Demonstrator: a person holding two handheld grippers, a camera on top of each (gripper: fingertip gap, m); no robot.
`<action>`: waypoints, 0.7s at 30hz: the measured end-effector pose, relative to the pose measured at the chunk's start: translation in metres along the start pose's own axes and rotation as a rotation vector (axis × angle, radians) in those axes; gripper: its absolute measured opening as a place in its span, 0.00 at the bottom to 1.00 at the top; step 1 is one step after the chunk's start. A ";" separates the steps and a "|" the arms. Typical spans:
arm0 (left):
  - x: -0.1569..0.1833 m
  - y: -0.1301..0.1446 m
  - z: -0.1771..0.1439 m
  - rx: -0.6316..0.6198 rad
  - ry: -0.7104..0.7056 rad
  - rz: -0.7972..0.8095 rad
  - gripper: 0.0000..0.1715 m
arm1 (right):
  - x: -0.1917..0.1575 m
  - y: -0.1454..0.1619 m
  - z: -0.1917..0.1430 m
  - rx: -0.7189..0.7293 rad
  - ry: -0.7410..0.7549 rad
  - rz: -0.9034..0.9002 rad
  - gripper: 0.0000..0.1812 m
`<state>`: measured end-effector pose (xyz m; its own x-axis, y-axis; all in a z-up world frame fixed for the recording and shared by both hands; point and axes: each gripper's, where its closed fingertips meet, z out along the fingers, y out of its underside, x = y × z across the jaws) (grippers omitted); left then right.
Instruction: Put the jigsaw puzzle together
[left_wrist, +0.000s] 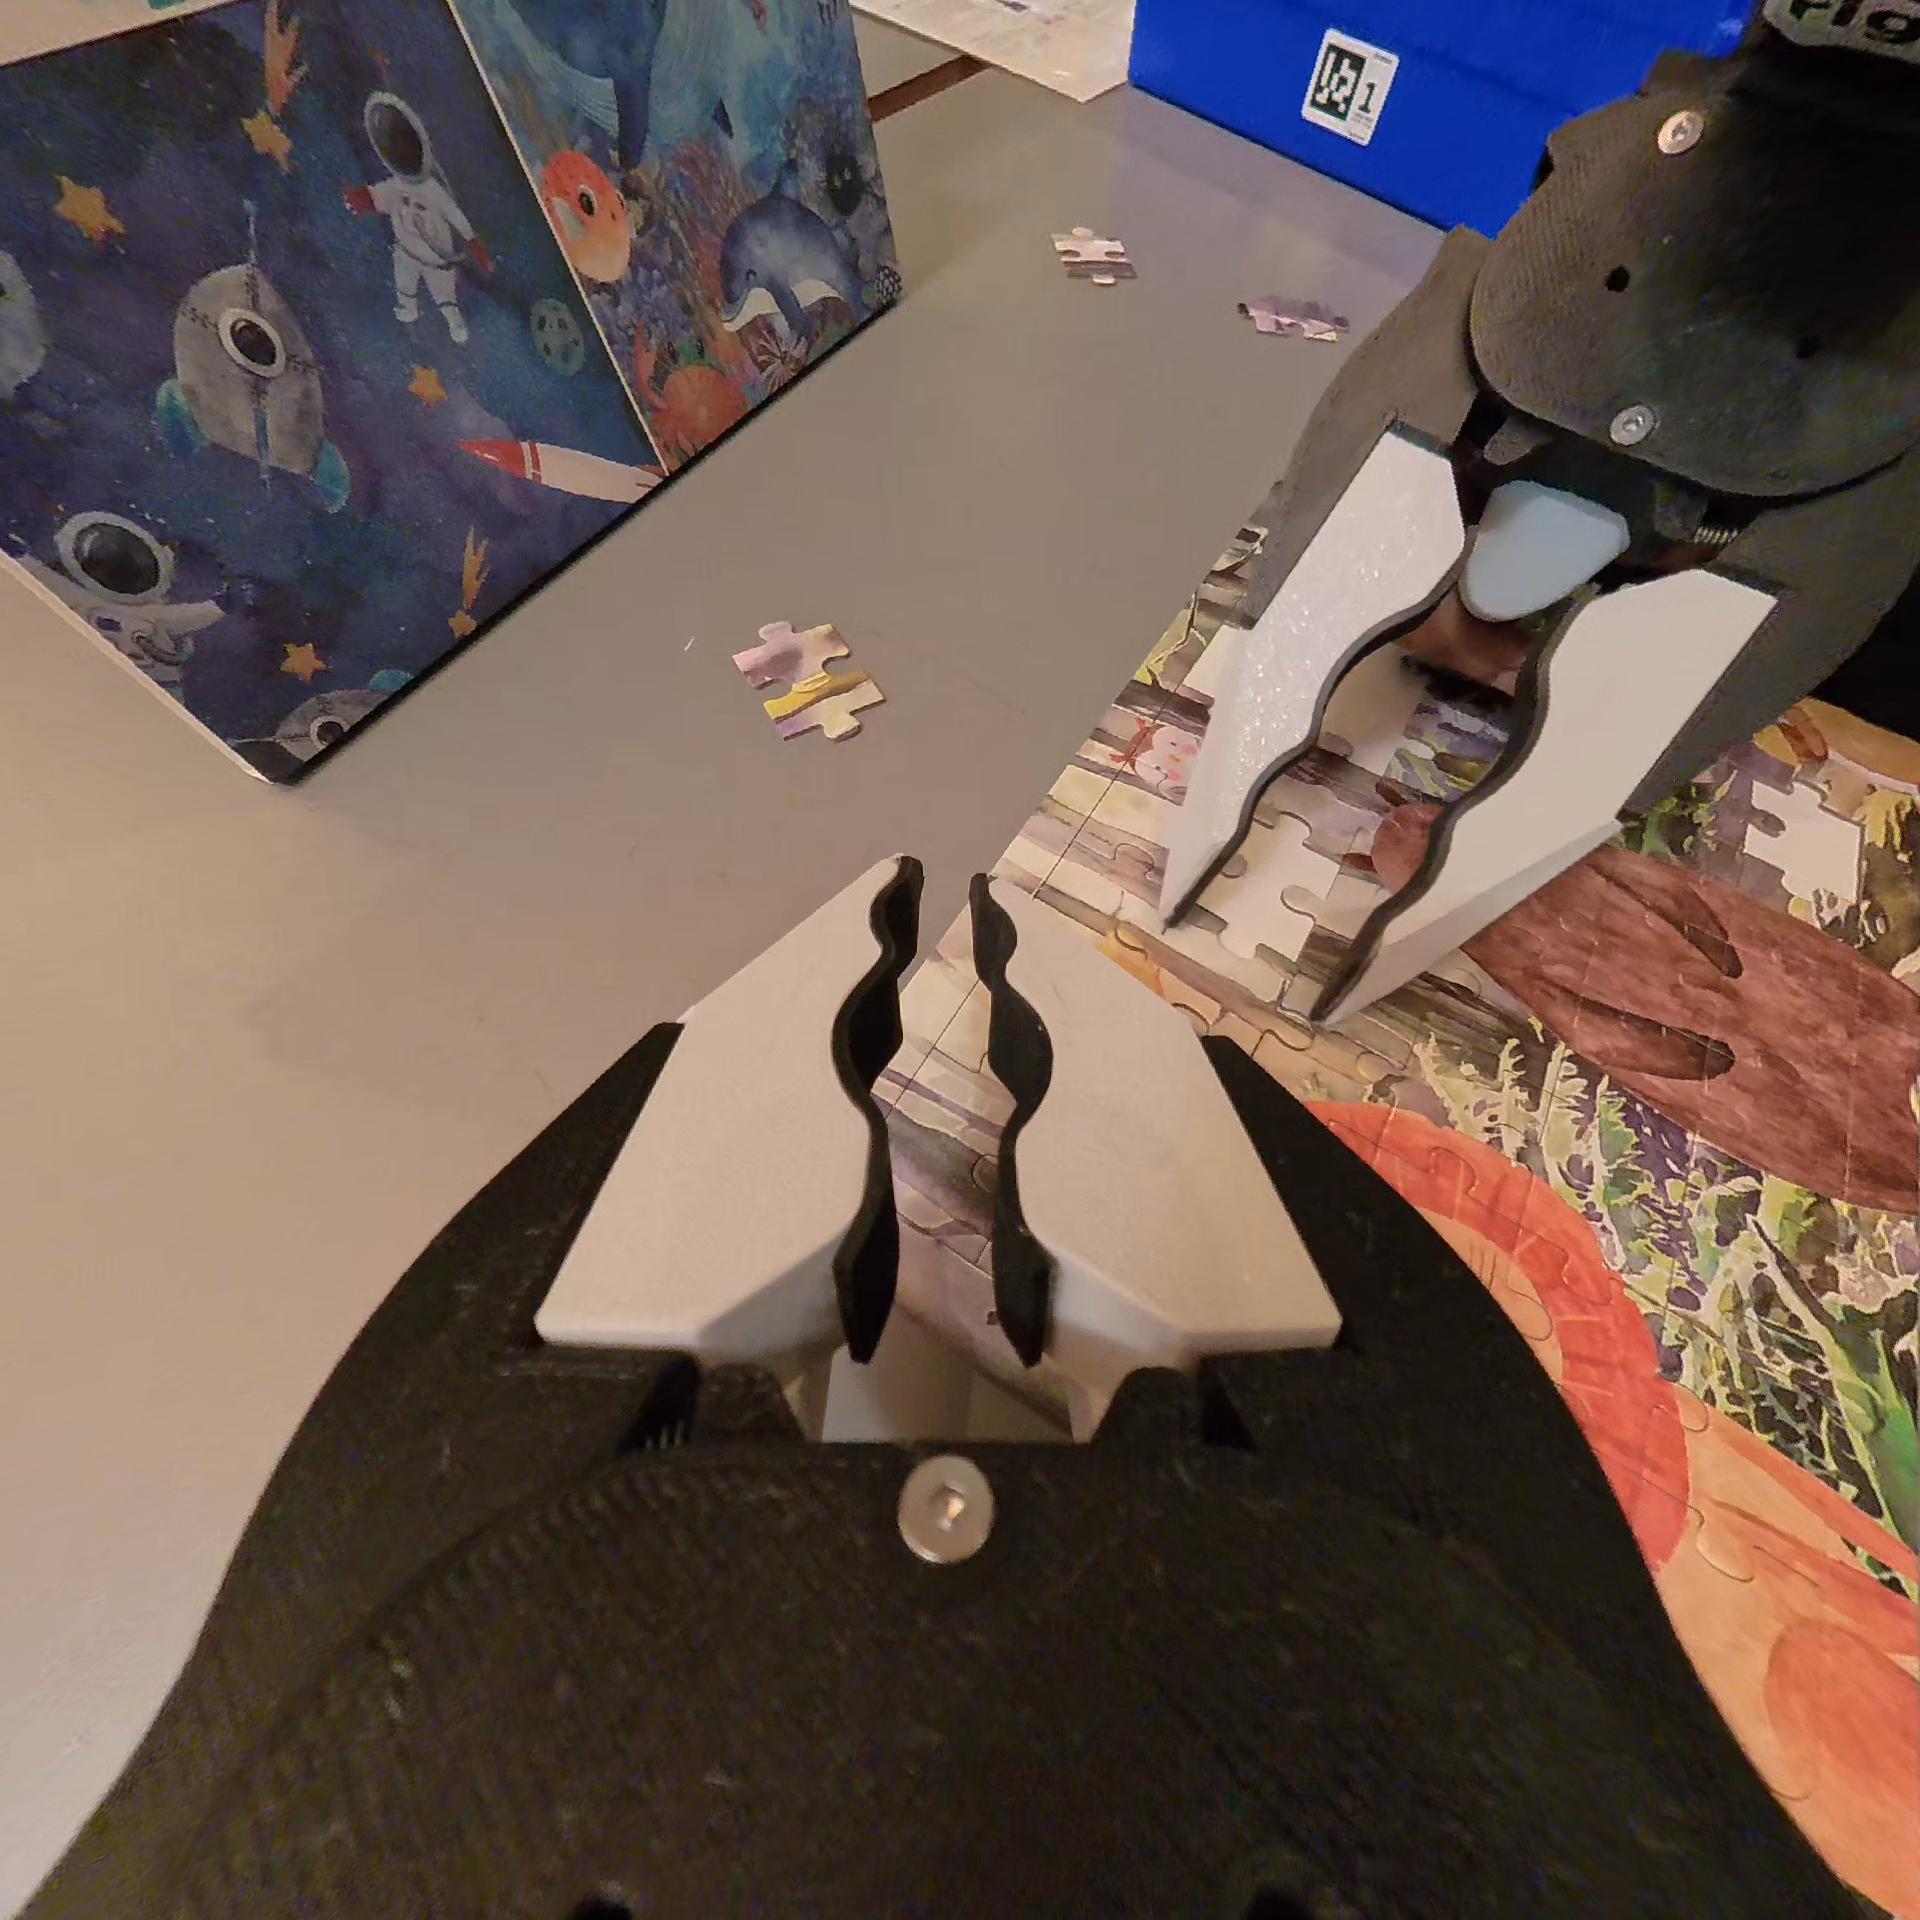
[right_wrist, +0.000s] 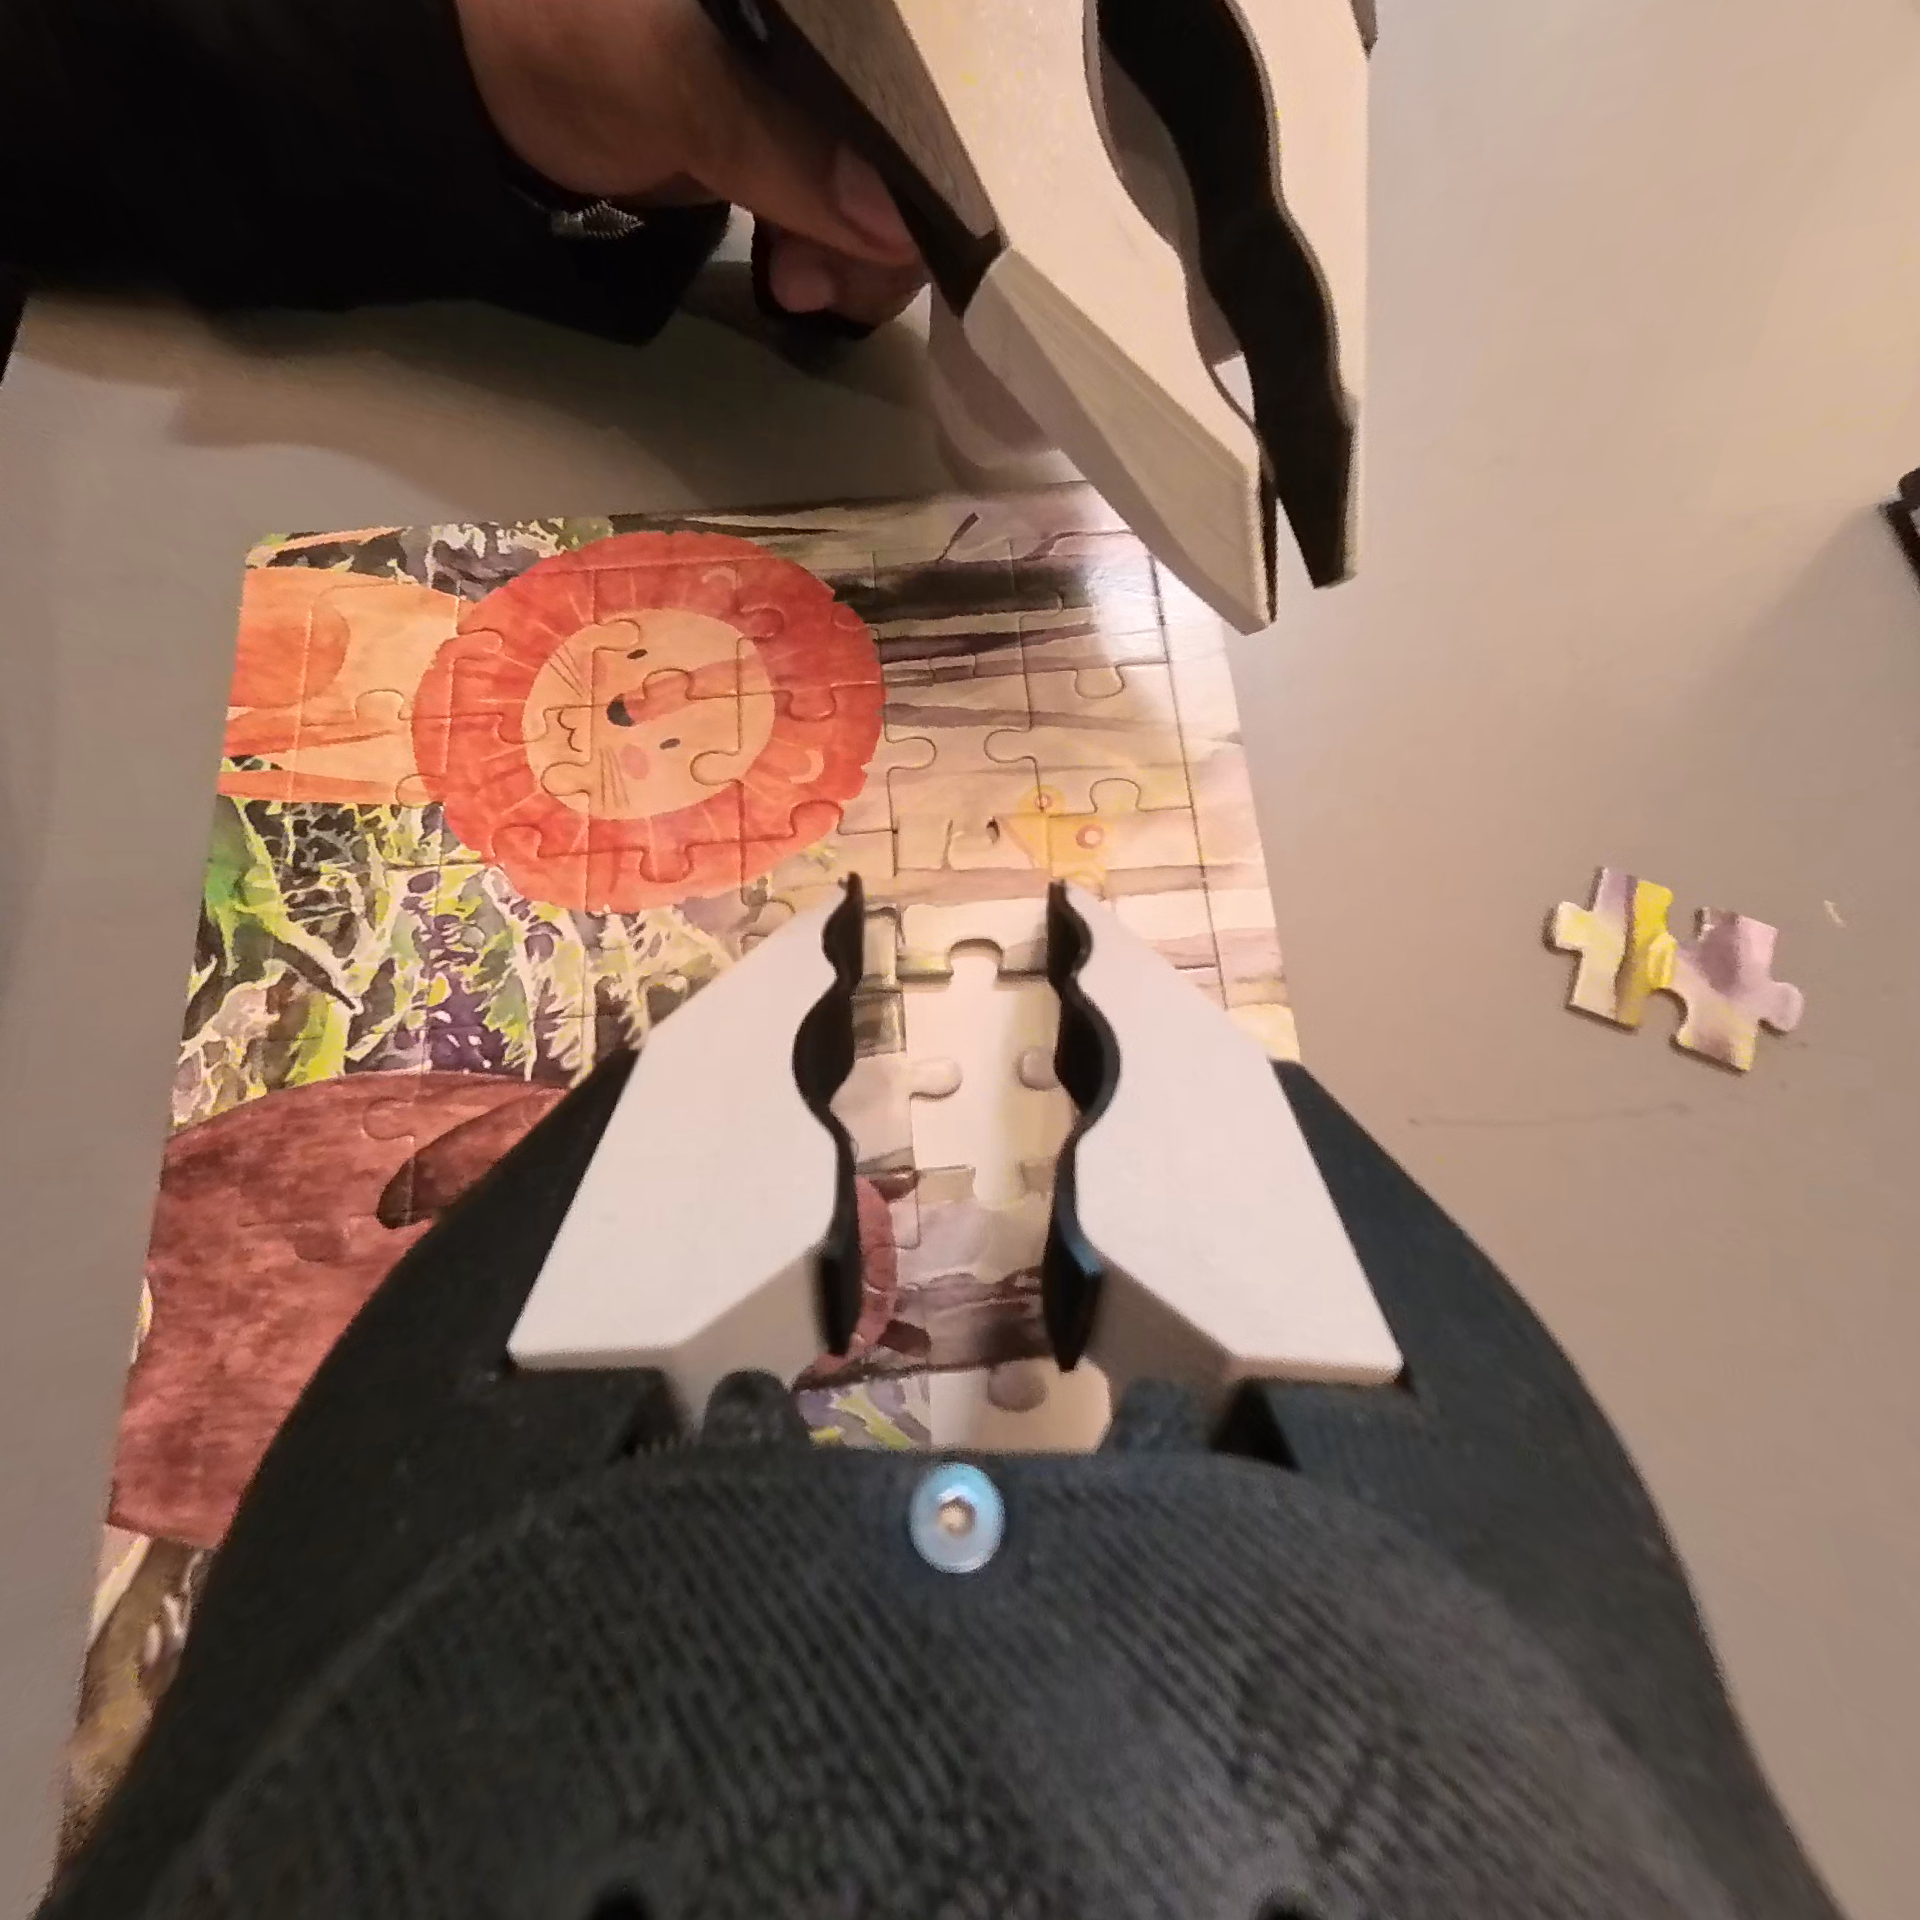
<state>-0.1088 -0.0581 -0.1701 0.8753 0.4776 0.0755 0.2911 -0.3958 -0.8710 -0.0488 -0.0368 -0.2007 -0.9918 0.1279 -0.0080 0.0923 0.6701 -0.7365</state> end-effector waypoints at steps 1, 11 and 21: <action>0.000 0.000 0.000 0.000 0.001 0.000 0.04 | 0.000 0.001 0.000 -0.005 0.004 -0.001 0.19; 0.032 0.013 0.006 -0.114 0.133 0.059 0.05 | 0.008 0.007 -0.003 -0.019 0.027 0.007 0.18; 0.040 0.036 0.016 -0.249 0.117 0.138 0.04 | 0.012 0.009 -0.005 -0.018 0.044 0.013 0.17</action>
<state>-0.0694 -0.0402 -0.2063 0.9476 0.3177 0.0330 0.2394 -0.6380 -0.7319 -0.0593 -0.0263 -0.2040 -0.9856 0.1684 0.0131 0.1068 0.6814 -0.7240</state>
